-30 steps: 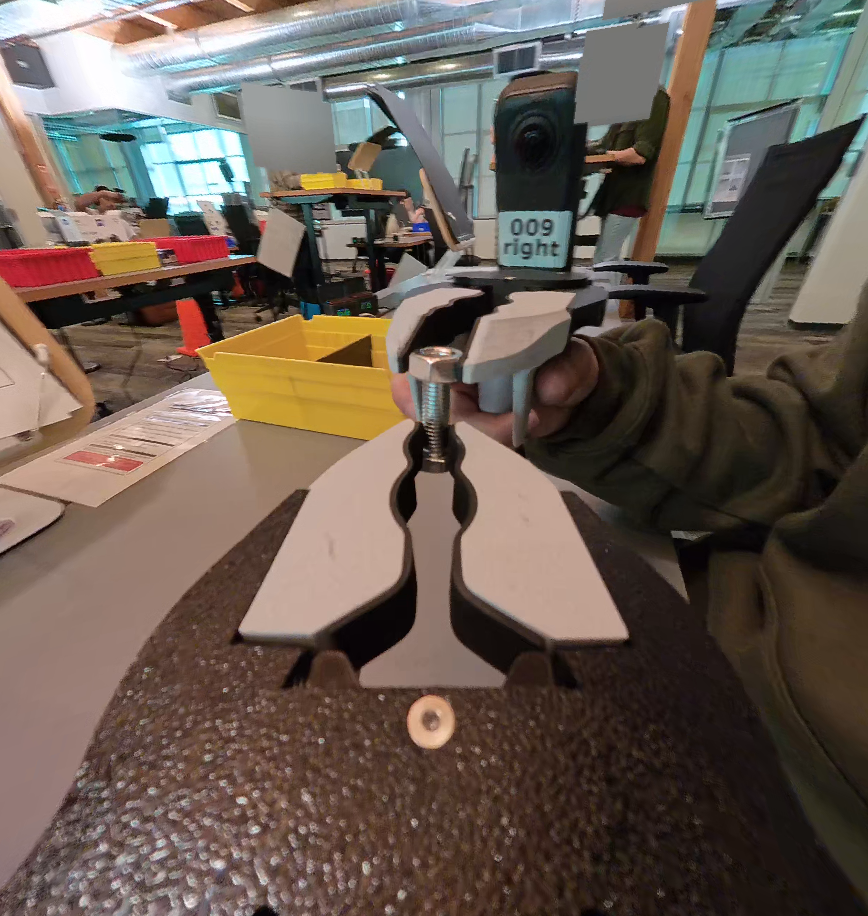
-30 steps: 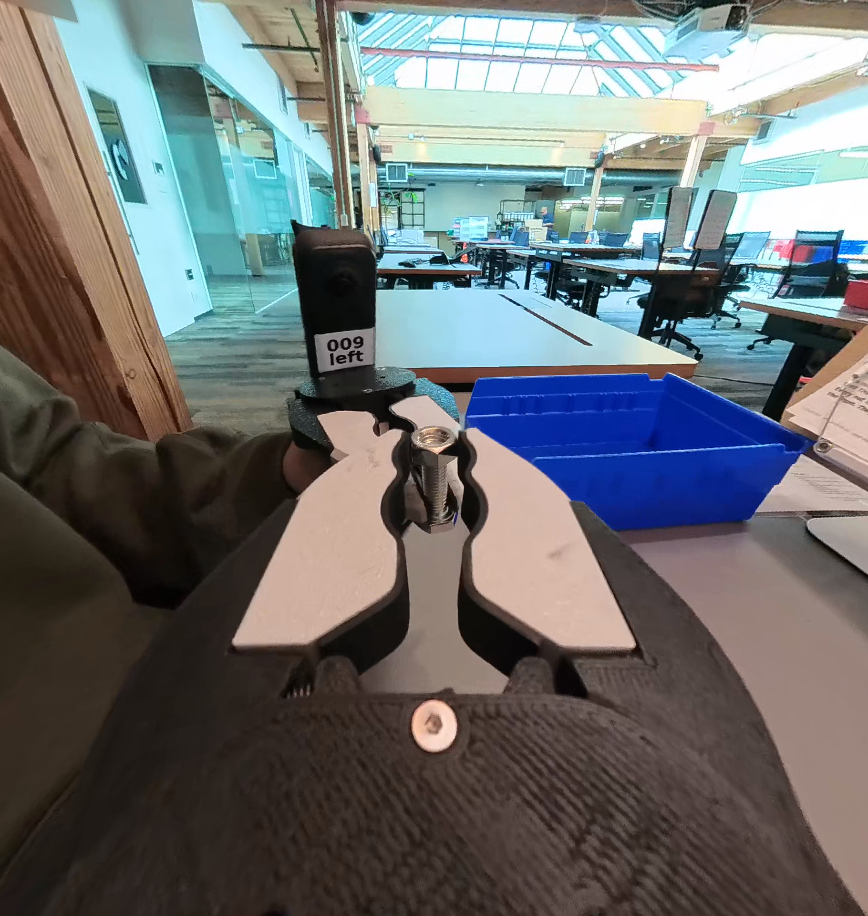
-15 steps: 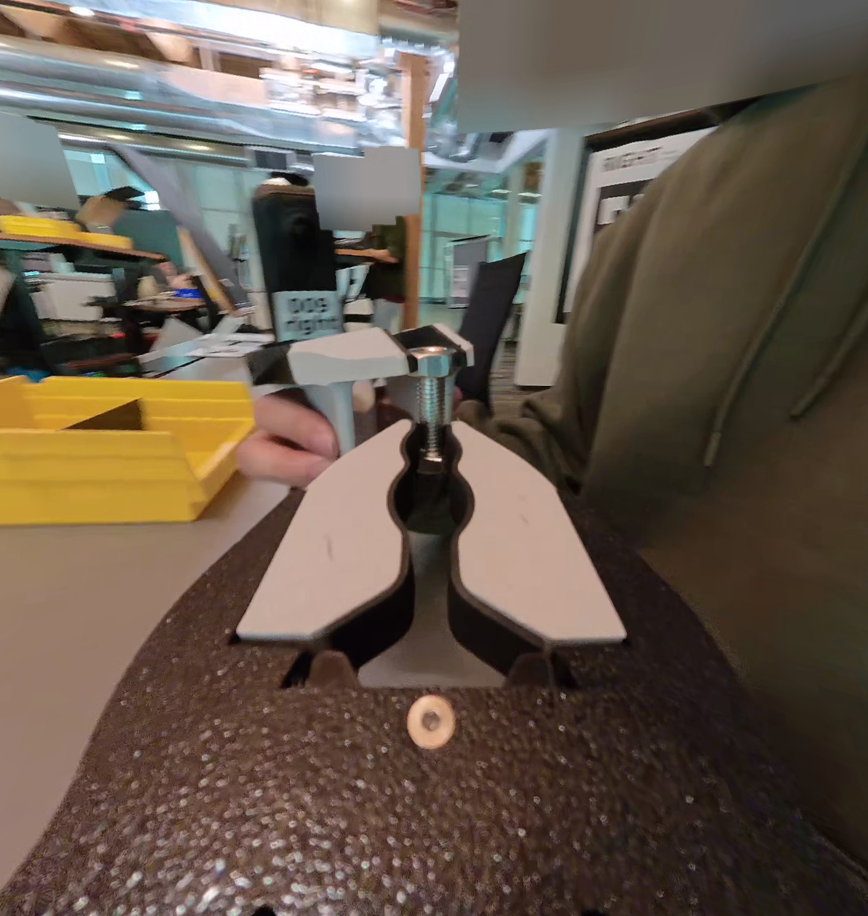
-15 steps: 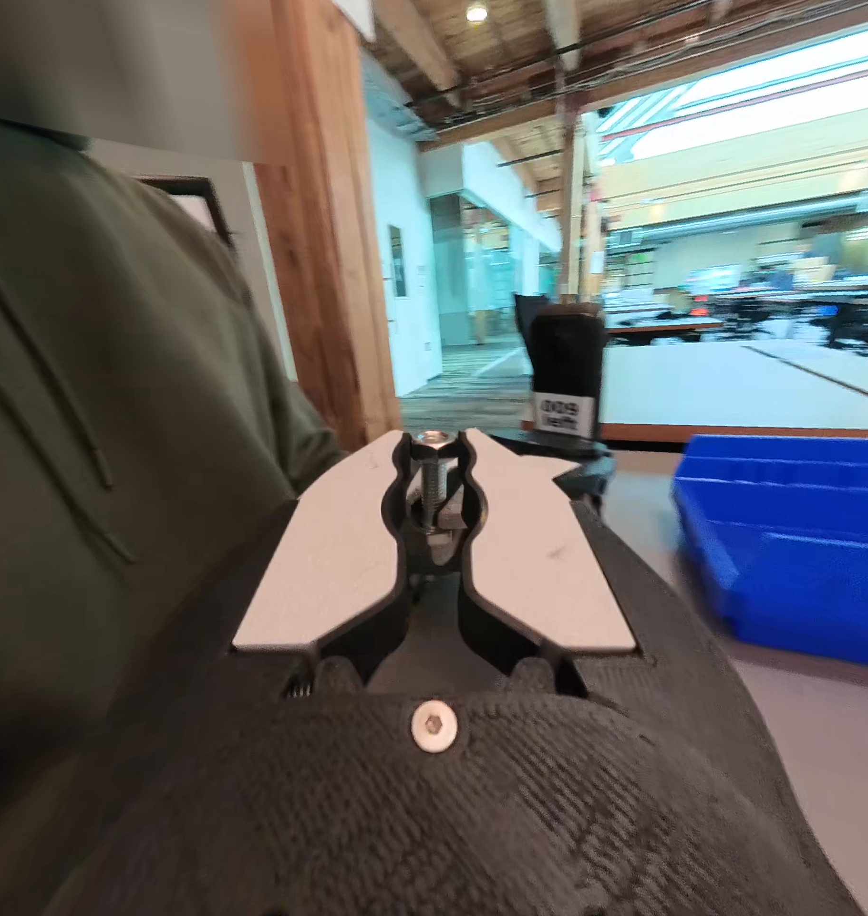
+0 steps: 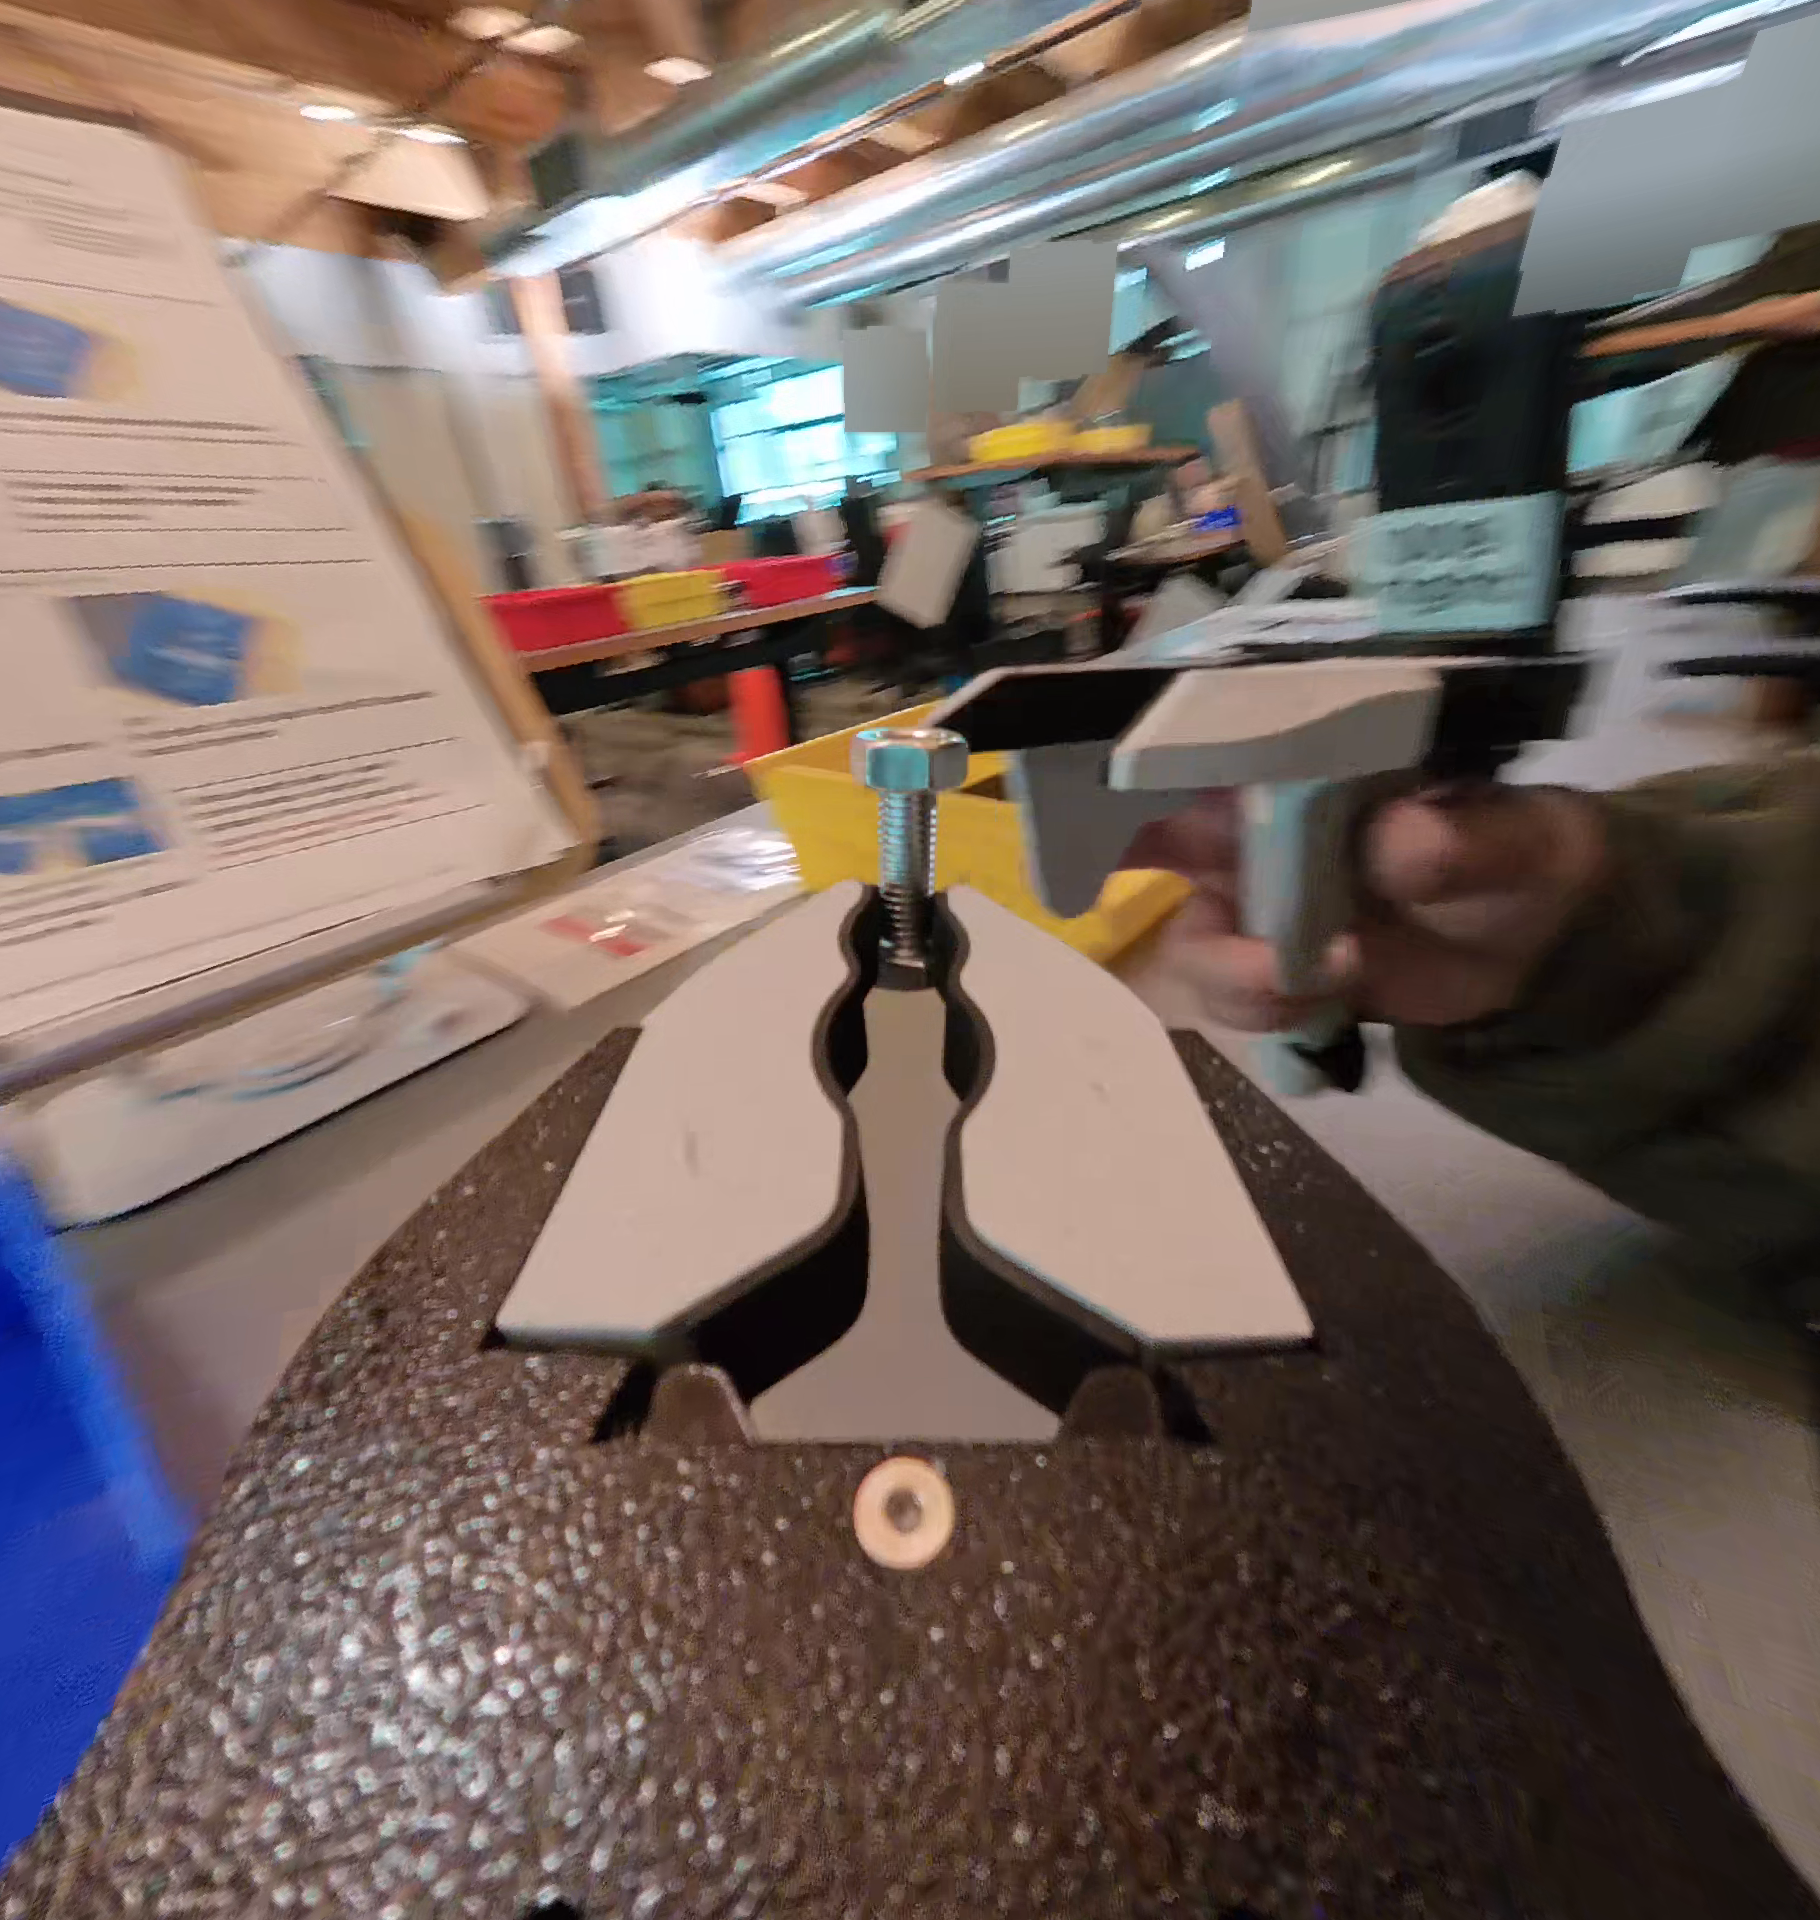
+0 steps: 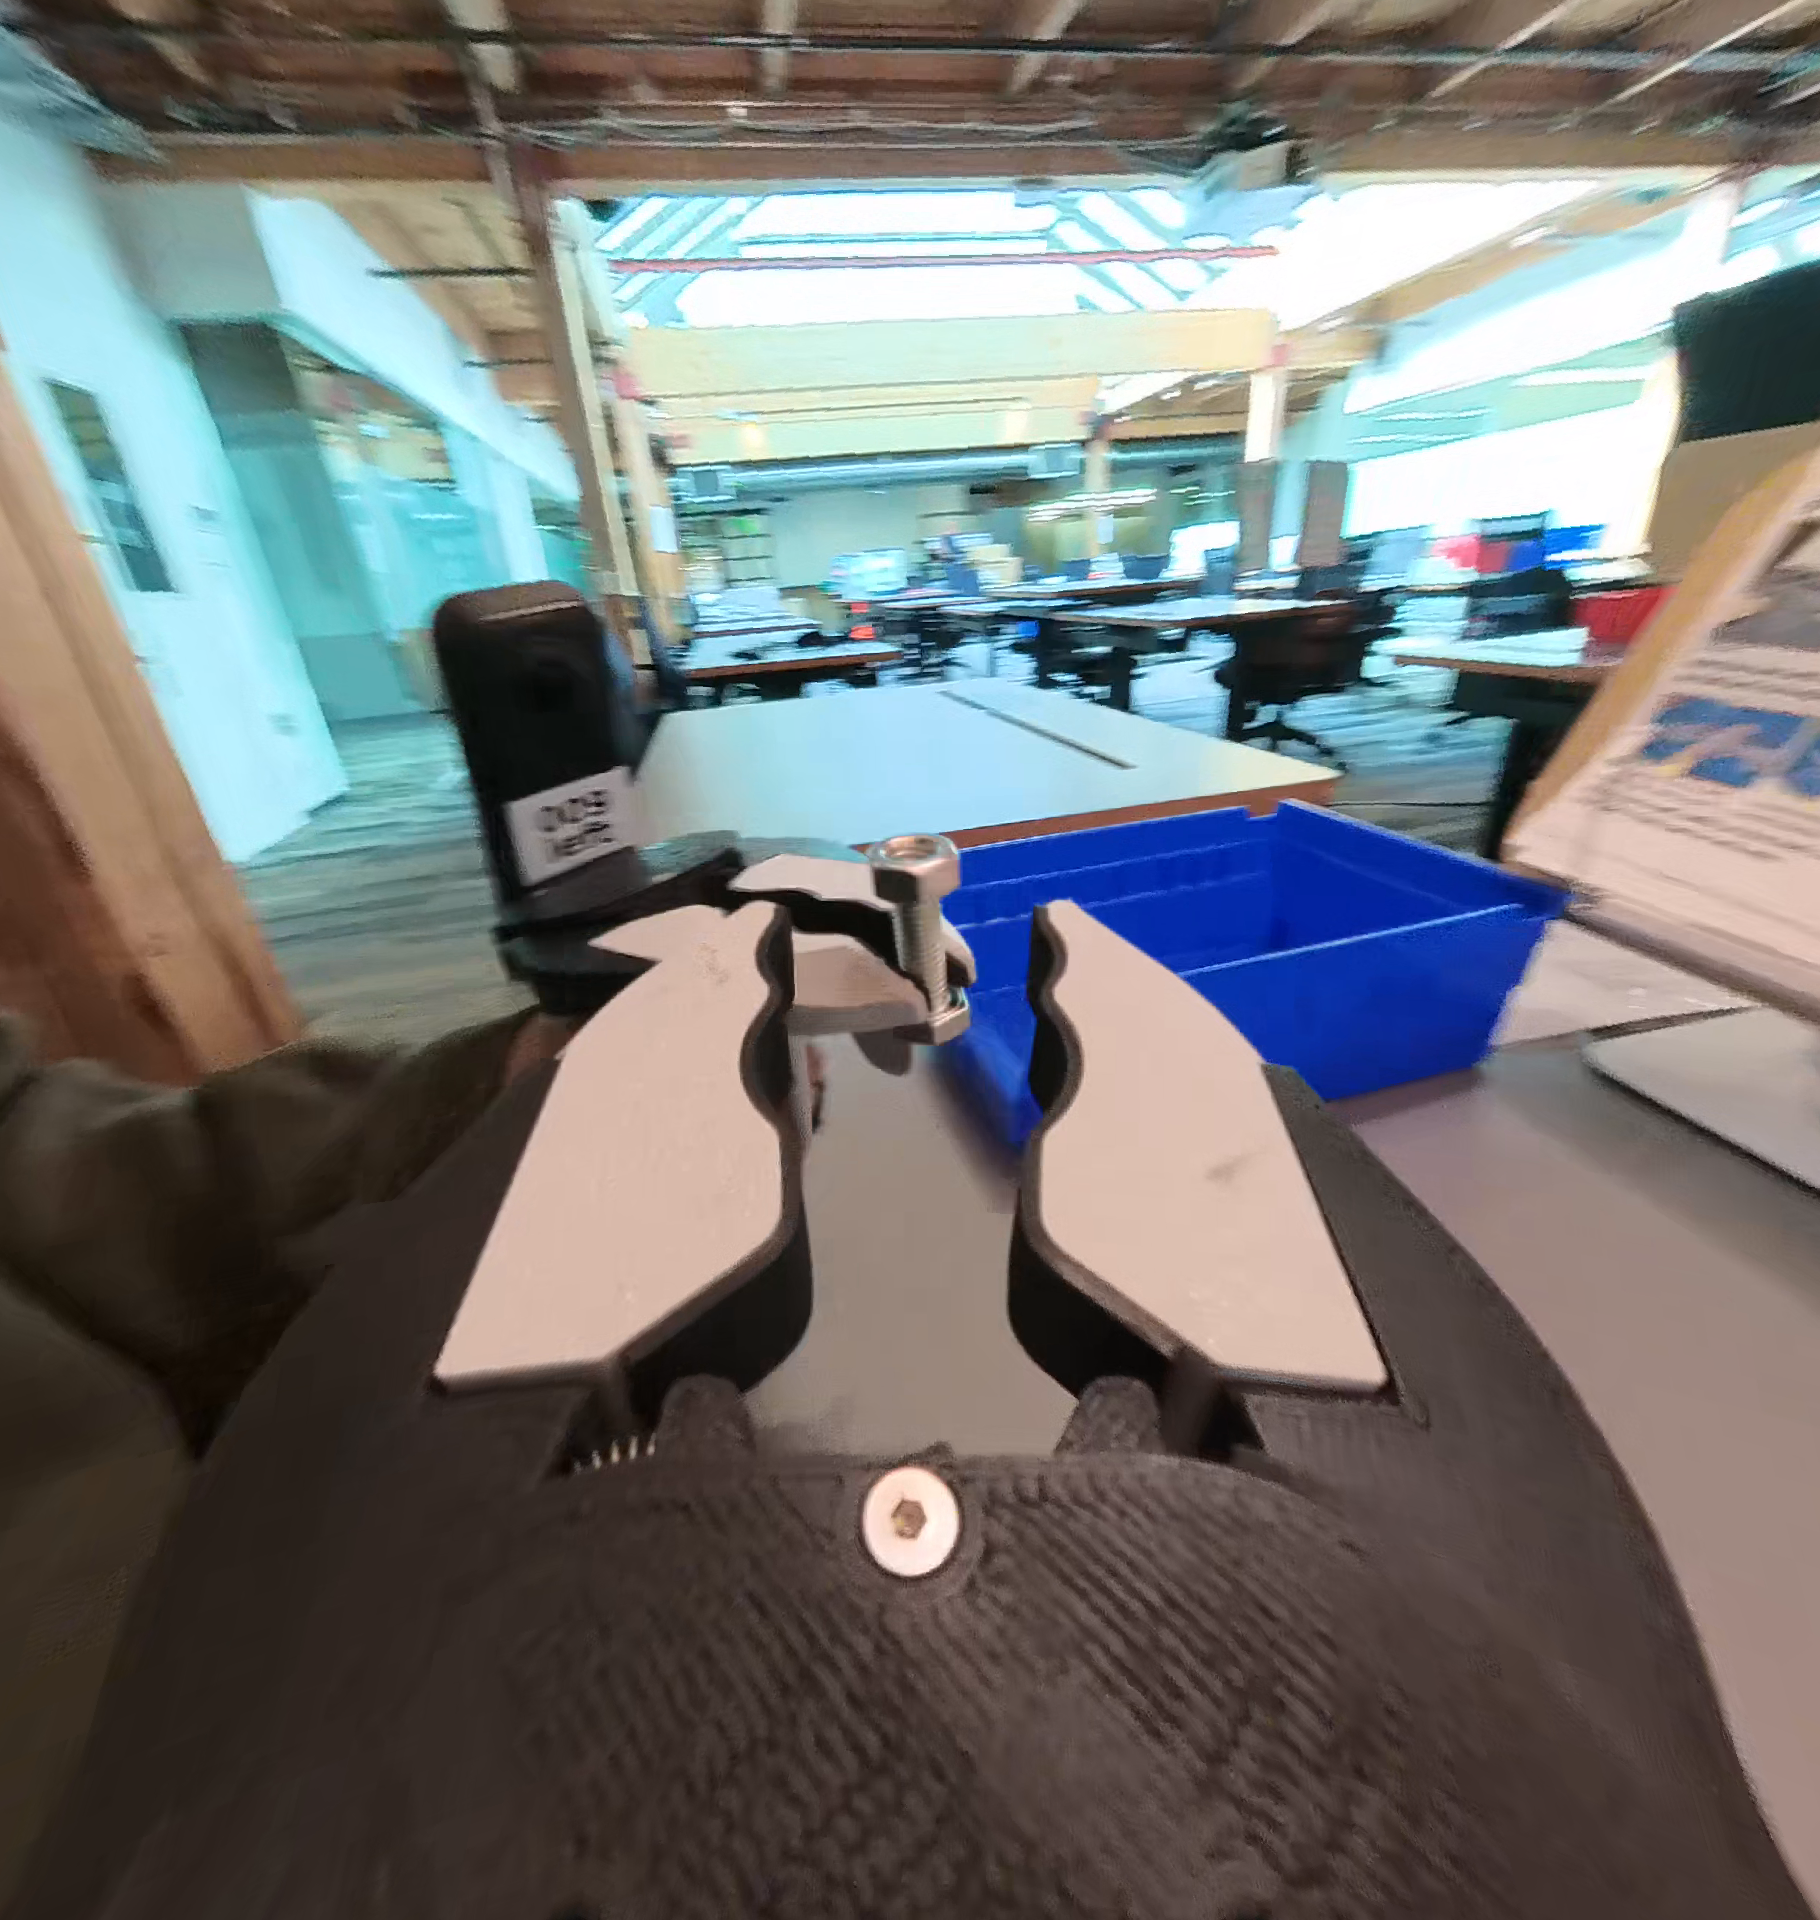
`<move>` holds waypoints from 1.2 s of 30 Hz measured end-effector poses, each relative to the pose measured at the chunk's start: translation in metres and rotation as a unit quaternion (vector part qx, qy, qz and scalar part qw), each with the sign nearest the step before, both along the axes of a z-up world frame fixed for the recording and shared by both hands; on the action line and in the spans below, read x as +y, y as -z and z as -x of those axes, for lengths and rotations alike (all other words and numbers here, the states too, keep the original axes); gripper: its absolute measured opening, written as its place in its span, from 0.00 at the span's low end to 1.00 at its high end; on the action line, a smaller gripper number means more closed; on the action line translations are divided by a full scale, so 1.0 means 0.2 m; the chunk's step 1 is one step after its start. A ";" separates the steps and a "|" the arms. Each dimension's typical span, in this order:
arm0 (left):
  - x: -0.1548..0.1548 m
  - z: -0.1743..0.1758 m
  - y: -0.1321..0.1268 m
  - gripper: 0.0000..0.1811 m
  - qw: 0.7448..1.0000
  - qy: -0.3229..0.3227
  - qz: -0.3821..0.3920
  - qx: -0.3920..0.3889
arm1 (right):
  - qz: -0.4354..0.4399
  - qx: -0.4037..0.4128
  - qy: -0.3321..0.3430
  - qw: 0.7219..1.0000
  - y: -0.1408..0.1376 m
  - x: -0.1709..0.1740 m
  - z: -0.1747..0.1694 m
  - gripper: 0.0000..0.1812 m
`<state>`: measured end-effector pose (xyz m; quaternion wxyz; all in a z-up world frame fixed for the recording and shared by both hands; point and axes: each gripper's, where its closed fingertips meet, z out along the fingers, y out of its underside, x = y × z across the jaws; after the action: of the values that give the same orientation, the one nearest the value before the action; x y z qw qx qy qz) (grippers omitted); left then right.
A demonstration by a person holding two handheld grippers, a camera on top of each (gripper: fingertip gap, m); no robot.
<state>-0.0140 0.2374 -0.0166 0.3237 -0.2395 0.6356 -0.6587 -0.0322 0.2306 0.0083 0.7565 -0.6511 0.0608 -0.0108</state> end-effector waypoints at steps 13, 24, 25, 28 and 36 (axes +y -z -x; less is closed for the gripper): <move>0.01 -0.04 0.03 0.05 0.994 -0.085 -0.062 -0.009 | 0.013 0.009 0.153 0.988 0.01 0.11 -0.09 0.11; -0.19 0.37 0.04 0.05 0.938 0.344 0.005 0.054 | 0.051 -0.054 -0.191 0.979 0.02 -0.03 0.27 0.11; -0.20 0.41 0.03 0.05 0.925 0.376 0.019 0.058 | 0.041 -0.057 -0.219 0.973 0.02 -0.04 0.31 0.11; -0.21 0.47 0.03 0.05 0.897 0.433 0.049 0.072 | 0.012 -0.048 -0.269 0.962 0.00 -0.07 0.38 0.11; -0.15 0.22 0.03 0.05 0.960 0.261 0.078 0.058 | -0.013 0.020 -0.149 0.989 0.01 -0.04 0.16 0.15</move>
<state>-0.0575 0.2065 -0.0235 0.0835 -0.1278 0.6402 -0.7529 -0.0639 0.2227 0.0057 0.7568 -0.6430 -0.0217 0.1153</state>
